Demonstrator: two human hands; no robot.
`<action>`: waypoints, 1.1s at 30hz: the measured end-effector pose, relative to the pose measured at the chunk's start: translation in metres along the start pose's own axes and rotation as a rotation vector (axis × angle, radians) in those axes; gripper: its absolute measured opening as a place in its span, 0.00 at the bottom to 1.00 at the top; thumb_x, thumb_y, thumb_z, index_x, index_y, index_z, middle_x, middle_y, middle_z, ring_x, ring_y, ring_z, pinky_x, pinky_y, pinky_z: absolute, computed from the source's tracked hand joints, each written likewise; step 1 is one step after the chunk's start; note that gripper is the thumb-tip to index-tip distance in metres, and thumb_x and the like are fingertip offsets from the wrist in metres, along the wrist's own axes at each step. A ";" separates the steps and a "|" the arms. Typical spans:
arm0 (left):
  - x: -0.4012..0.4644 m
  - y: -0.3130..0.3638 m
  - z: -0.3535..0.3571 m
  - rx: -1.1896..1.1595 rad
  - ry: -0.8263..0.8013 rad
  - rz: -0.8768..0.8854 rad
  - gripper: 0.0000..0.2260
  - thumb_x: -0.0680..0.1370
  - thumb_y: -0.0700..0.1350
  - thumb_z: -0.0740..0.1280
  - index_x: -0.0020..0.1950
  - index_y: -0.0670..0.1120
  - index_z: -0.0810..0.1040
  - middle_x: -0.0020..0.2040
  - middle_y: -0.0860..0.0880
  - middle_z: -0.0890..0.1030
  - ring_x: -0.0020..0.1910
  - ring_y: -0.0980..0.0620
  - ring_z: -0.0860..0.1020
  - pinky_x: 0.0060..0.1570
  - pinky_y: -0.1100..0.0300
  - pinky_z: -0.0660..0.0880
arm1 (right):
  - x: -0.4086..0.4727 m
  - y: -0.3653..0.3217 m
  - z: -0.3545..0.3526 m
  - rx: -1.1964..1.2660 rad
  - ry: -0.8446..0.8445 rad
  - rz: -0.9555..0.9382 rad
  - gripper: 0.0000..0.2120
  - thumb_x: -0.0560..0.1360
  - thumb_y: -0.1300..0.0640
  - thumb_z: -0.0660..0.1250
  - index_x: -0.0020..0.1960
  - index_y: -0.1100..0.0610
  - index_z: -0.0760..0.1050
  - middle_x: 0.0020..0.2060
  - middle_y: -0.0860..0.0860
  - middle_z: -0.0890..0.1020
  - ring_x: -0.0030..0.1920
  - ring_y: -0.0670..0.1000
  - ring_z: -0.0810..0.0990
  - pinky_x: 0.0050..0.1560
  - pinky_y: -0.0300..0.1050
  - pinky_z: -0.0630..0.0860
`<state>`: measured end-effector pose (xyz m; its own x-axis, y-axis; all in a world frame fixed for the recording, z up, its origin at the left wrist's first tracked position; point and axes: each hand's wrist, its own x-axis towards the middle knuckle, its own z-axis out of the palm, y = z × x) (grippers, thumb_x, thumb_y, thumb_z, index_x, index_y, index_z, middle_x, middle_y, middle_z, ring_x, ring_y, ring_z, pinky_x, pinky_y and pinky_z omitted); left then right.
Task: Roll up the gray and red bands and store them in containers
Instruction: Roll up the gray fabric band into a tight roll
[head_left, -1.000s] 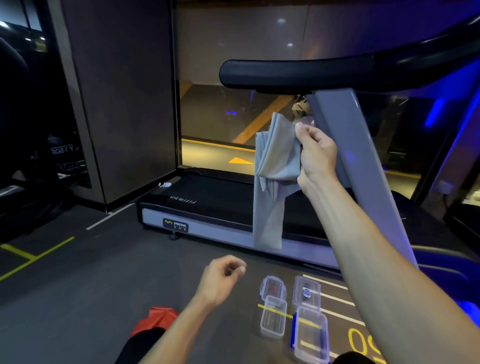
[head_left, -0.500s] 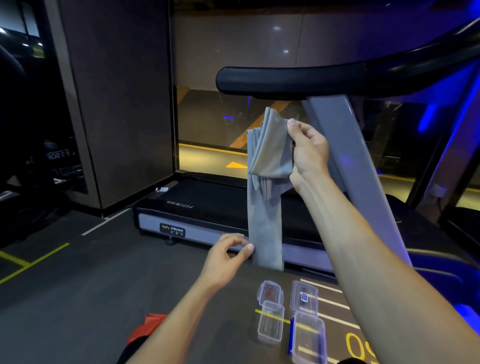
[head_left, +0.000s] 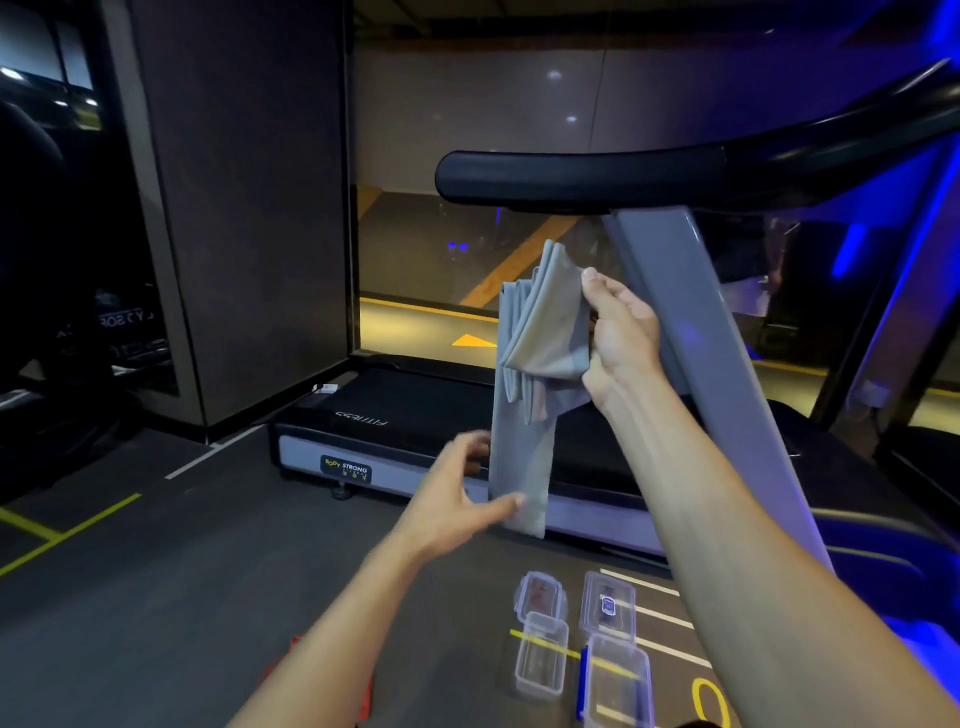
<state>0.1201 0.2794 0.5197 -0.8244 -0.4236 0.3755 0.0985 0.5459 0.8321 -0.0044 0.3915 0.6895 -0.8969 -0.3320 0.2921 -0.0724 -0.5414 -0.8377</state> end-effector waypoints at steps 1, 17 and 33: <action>0.005 0.010 -0.006 -0.080 0.016 0.036 0.32 0.71 0.54 0.78 0.71 0.56 0.69 0.64 0.59 0.77 0.62 0.63 0.76 0.58 0.66 0.75 | -0.002 -0.001 0.000 0.002 -0.004 0.008 0.05 0.79 0.56 0.72 0.44 0.53 0.82 0.44 0.50 0.84 0.51 0.54 0.82 0.61 0.66 0.79; 0.021 0.057 -0.027 0.021 0.021 0.087 0.03 0.77 0.47 0.73 0.49 0.50 0.84 0.44 0.52 0.86 0.46 0.51 0.84 0.53 0.48 0.81 | -0.020 -0.004 -0.007 0.042 0.010 0.068 0.03 0.80 0.55 0.71 0.48 0.54 0.82 0.45 0.50 0.84 0.48 0.51 0.82 0.59 0.63 0.81; 0.081 -0.130 -0.007 -0.441 -0.345 -0.293 0.36 0.68 0.42 0.77 0.73 0.46 0.67 0.65 0.45 0.76 0.62 0.51 0.78 0.61 0.54 0.76 | 0.063 0.241 -0.058 -0.103 0.071 0.372 0.05 0.79 0.60 0.72 0.44 0.56 0.82 0.41 0.51 0.84 0.41 0.47 0.82 0.44 0.44 0.83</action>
<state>0.0444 0.1684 0.4448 -0.9771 -0.2124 0.0138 0.0006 0.0621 0.9981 -0.1035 0.2847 0.4788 -0.8978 -0.4350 -0.0695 0.2231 -0.3130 -0.9232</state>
